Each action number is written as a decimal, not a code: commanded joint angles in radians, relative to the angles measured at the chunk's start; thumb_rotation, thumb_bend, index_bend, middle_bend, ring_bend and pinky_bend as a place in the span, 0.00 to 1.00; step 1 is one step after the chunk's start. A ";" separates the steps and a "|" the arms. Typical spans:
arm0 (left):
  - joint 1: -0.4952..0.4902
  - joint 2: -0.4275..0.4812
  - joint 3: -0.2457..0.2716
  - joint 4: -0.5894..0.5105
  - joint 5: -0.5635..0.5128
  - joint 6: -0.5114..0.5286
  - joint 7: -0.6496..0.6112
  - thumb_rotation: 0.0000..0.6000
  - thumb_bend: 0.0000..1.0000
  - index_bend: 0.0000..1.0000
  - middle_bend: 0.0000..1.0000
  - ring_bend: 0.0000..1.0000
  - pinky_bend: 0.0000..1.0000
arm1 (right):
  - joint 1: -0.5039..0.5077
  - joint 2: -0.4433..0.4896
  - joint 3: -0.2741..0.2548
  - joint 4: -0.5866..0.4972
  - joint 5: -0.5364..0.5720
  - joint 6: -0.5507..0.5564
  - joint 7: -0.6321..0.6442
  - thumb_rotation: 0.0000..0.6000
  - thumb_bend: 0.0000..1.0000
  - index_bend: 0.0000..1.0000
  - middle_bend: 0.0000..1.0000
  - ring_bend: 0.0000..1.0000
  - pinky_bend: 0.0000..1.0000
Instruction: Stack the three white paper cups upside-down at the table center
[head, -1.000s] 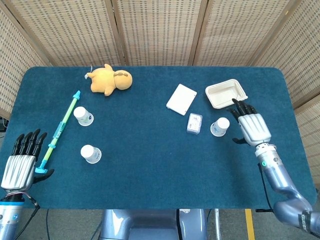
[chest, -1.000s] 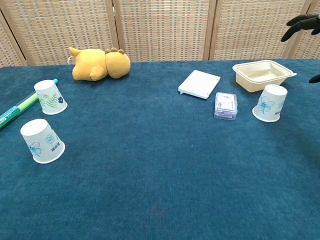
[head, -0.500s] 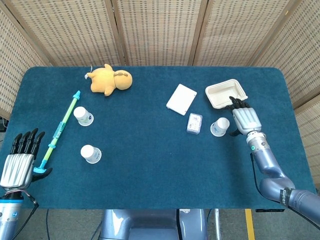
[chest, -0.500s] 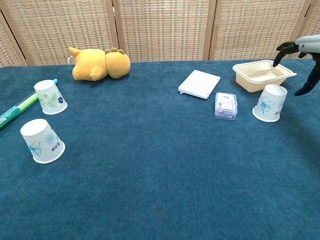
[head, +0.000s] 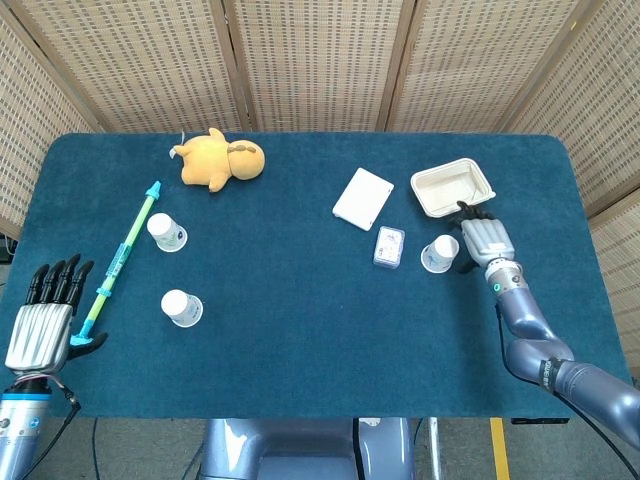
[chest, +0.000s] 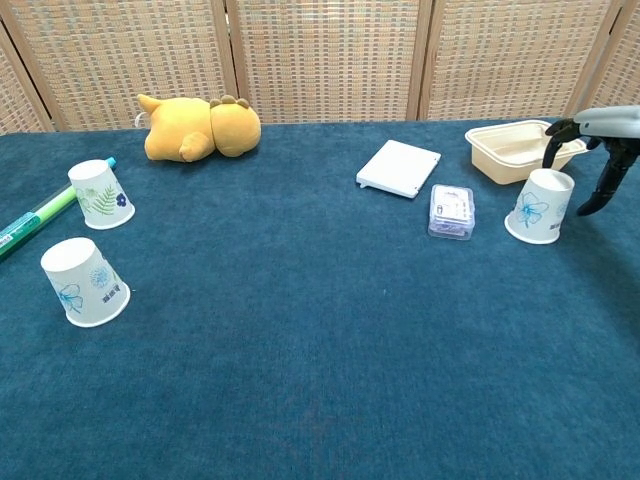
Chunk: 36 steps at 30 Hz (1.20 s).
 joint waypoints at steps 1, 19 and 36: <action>-0.002 -0.001 -0.001 0.001 -0.003 -0.003 0.001 1.00 0.00 0.00 0.00 0.00 0.00 | 0.004 -0.007 -0.003 0.008 -0.007 -0.002 0.009 1.00 0.25 0.36 0.04 0.00 0.19; -0.010 -0.003 0.004 0.010 -0.017 -0.021 -0.004 1.00 0.00 0.00 0.00 0.00 0.00 | 0.017 -0.034 -0.018 0.015 0.001 0.043 -0.026 1.00 0.32 0.52 0.07 0.00 0.21; 0.004 0.019 0.028 -0.025 0.044 0.014 -0.011 1.00 0.00 0.00 0.00 0.00 0.00 | -0.043 0.167 -0.028 -0.601 -0.122 0.383 -0.268 1.00 0.31 0.52 0.06 0.00 0.21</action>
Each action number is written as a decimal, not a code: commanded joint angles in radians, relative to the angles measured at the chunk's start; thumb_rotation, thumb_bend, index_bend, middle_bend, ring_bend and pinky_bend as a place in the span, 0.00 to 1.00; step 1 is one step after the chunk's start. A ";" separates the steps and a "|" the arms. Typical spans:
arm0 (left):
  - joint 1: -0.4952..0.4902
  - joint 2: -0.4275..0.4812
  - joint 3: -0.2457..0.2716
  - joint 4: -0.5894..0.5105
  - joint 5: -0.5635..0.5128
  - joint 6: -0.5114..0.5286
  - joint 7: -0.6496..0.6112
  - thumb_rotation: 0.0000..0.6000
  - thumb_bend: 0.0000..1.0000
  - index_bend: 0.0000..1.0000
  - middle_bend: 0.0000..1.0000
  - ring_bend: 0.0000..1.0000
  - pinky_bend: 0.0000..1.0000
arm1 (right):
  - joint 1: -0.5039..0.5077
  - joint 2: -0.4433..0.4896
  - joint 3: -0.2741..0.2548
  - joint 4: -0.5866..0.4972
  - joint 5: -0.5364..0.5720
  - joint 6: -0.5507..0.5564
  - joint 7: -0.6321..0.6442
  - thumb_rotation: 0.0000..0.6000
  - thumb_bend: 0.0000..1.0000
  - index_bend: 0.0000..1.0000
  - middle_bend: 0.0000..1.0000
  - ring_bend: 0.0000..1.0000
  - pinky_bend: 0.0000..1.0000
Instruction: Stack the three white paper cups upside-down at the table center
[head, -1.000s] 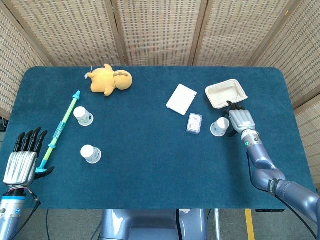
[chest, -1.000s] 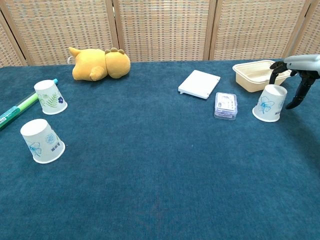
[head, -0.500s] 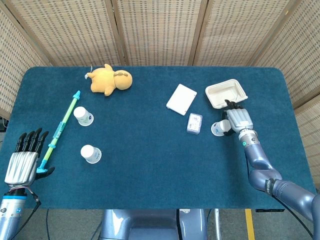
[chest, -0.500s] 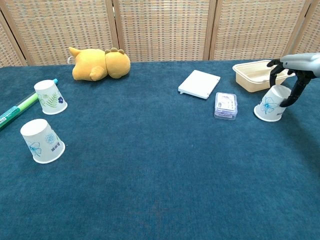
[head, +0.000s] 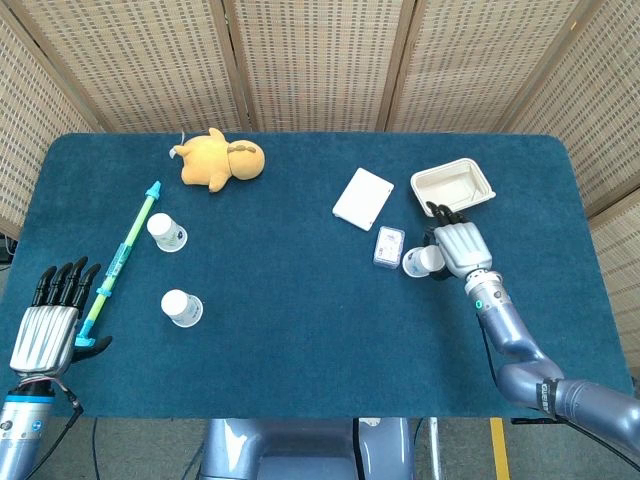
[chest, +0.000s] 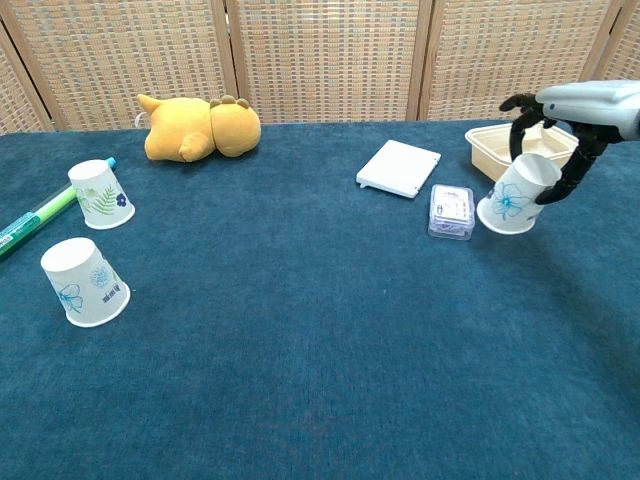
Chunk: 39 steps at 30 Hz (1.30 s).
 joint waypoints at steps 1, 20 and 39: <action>0.007 0.009 0.006 -0.011 0.019 0.014 -0.009 1.00 0.00 0.00 0.00 0.00 0.00 | -0.021 0.078 -0.002 -0.274 -0.025 0.149 -0.163 1.00 0.32 0.52 0.06 0.00 0.21; 0.025 0.046 0.016 -0.011 0.048 0.029 -0.092 1.00 0.00 0.00 0.00 0.00 0.00 | 0.140 -0.163 0.041 -0.275 0.155 0.175 -0.386 1.00 0.32 0.52 0.06 0.00 0.22; 0.019 0.031 0.016 -0.012 0.040 0.012 -0.057 1.00 0.00 0.00 0.00 0.00 0.00 | 0.186 -0.319 0.014 -0.060 0.133 0.100 -0.270 1.00 0.31 0.51 0.02 0.00 0.22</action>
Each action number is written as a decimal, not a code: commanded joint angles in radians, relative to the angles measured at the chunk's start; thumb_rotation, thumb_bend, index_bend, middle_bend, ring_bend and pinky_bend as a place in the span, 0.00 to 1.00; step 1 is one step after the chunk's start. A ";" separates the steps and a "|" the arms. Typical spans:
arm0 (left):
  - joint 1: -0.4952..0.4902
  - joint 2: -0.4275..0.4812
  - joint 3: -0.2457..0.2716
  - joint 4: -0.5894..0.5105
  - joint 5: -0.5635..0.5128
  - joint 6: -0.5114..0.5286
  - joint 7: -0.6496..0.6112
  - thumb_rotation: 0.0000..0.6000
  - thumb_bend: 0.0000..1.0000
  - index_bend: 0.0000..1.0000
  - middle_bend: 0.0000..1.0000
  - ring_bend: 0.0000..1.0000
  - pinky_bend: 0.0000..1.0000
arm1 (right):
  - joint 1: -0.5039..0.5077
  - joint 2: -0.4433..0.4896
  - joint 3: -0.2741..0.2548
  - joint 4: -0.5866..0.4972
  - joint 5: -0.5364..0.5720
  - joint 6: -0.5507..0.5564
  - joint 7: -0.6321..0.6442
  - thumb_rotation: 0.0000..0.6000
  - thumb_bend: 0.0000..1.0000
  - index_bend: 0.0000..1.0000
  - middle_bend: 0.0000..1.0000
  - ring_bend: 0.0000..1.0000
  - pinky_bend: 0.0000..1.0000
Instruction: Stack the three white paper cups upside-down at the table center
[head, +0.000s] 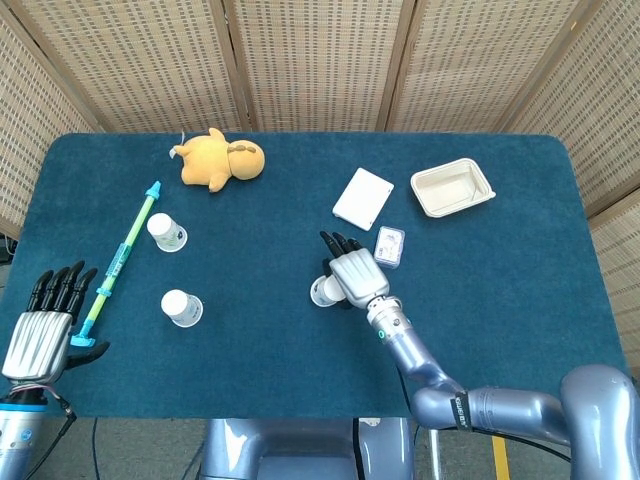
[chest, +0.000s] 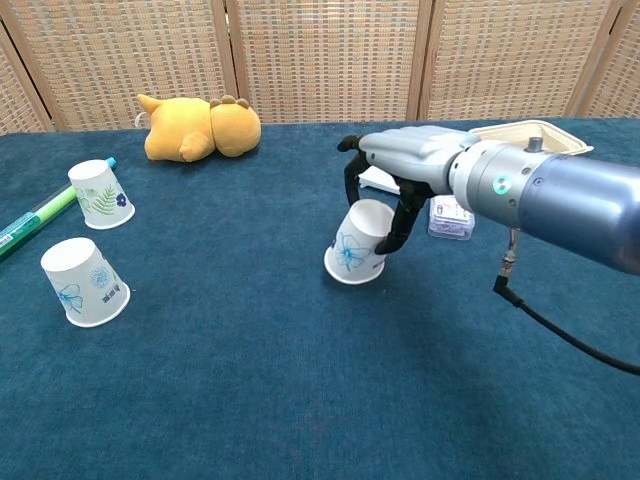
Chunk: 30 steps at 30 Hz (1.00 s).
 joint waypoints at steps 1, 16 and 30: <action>0.001 -0.001 0.000 -0.002 0.000 0.001 0.004 1.00 0.00 0.00 0.00 0.00 0.00 | 0.002 -0.010 -0.002 0.001 -0.012 0.003 0.011 1.00 0.31 0.51 0.02 0.00 0.21; 0.001 0.000 0.002 -0.004 0.004 -0.001 0.006 1.00 0.00 0.00 0.00 0.00 0.00 | 0.005 -0.012 -0.018 -0.003 0.012 -0.008 -0.007 1.00 0.19 0.20 0.00 0.00 0.20; 0.005 0.003 -0.004 -0.001 -0.006 0.003 -0.008 1.00 0.00 0.00 0.00 0.00 0.00 | -0.137 0.245 -0.111 -0.270 -0.106 0.202 -0.044 1.00 0.16 0.05 0.00 0.00 0.19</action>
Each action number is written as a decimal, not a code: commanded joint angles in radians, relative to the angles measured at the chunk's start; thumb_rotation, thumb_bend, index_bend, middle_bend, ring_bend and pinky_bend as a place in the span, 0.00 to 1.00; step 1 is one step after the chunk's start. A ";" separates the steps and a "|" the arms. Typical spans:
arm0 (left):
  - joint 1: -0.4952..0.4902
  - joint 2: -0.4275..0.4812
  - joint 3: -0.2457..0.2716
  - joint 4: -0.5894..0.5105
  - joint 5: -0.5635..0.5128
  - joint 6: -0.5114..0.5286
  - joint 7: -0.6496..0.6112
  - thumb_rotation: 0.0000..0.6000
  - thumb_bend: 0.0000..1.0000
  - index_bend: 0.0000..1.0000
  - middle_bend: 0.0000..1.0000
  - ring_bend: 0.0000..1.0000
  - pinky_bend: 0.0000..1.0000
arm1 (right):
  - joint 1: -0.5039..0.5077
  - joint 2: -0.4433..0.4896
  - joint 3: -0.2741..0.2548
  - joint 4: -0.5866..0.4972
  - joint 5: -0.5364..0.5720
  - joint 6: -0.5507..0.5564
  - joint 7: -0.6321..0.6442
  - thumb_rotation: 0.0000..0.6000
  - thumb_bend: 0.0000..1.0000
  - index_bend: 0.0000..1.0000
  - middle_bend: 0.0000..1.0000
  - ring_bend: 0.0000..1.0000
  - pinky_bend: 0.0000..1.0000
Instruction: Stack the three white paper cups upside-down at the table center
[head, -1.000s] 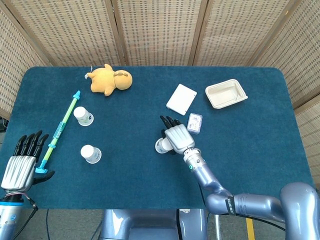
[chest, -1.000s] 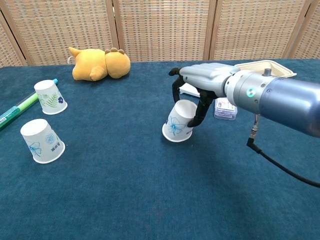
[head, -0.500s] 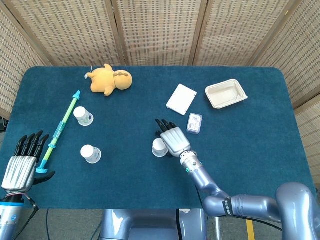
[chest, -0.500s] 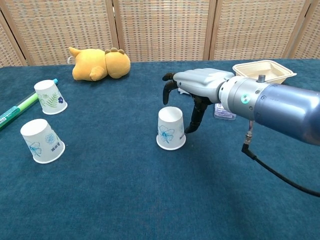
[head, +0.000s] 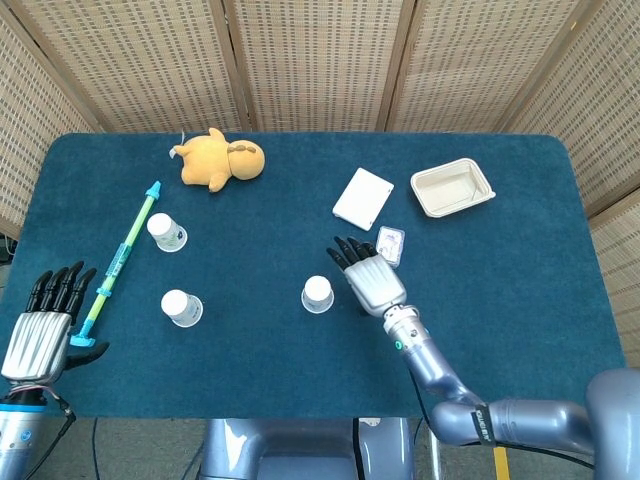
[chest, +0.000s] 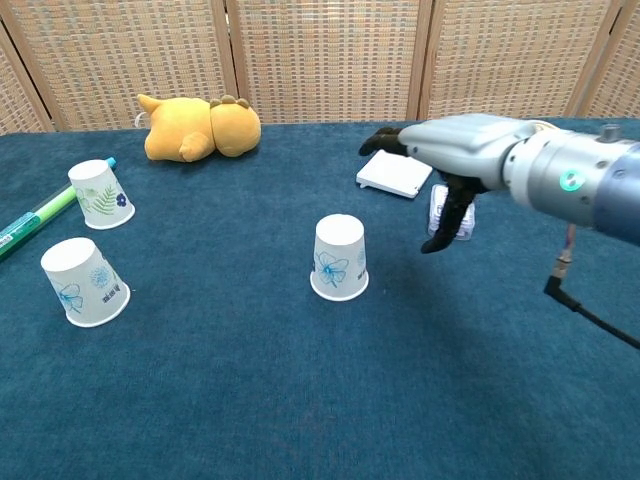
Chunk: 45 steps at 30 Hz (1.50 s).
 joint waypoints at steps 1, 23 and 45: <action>0.000 -0.001 -0.001 -0.001 -0.001 0.000 0.000 1.00 0.00 0.00 0.00 0.00 0.00 | -0.105 0.134 -0.056 -0.108 -0.133 0.119 0.055 1.00 0.16 0.04 0.00 0.00 0.19; -0.064 -0.017 0.001 -0.030 -0.022 -0.122 -0.007 1.00 0.03 0.01 0.00 0.00 0.00 | -0.543 0.252 -0.239 0.185 -0.605 0.484 0.702 1.00 0.07 0.00 0.00 0.00 0.03; -0.354 0.019 -0.064 -0.025 -0.443 -0.479 0.277 1.00 0.20 0.13 0.00 0.00 0.00 | -0.593 0.266 -0.176 0.212 -0.673 0.457 0.785 1.00 0.07 0.00 0.00 0.00 0.03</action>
